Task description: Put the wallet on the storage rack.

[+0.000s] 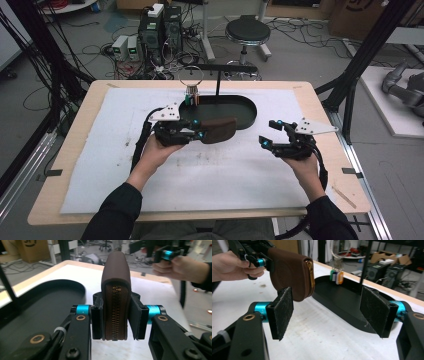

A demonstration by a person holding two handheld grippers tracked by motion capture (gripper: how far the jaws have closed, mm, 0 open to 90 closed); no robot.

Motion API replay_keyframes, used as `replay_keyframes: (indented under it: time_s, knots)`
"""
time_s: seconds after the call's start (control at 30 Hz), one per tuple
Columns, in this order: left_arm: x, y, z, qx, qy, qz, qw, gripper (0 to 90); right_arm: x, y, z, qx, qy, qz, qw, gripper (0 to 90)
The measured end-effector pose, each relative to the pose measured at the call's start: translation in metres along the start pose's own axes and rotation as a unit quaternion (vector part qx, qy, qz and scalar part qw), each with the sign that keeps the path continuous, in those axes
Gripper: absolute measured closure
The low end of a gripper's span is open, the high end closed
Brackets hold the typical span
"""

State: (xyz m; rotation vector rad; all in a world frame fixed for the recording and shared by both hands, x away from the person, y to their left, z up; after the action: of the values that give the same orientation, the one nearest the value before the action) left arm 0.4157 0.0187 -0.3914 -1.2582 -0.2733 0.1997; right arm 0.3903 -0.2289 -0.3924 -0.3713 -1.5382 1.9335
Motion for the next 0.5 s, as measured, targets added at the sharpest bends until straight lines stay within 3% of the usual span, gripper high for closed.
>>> replay_keyframes:
  time_s: [0.27, 0.5]
  knots:
    - [0.031, -0.007, -0.018, 0.013, -0.036, -0.003, 0.9993, 67.5, -0.008, -0.002, 0.006, -0.010, 0.022, -0.004, 0.9997, 28.1]
    - [0.057, -0.002, -0.035, 0.029, -0.062, -0.005, 0.9976, 67.5, -0.015, -0.001, 0.010, -0.011, 0.034, -0.010, 0.9993, 28.0]
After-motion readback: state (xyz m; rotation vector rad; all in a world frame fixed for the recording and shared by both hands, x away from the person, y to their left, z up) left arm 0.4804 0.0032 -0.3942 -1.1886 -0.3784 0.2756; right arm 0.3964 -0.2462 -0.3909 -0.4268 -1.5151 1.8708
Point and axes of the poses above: each handheld gripper's, and its own axes: z roughly backward along the jaws, y roughly out of its underside, x roughly to its left, the point moved 9 cm from there along -z, roughly forward along the jaws, and after that the axes turned 9 degrees about -z, right-handed, at the moved point
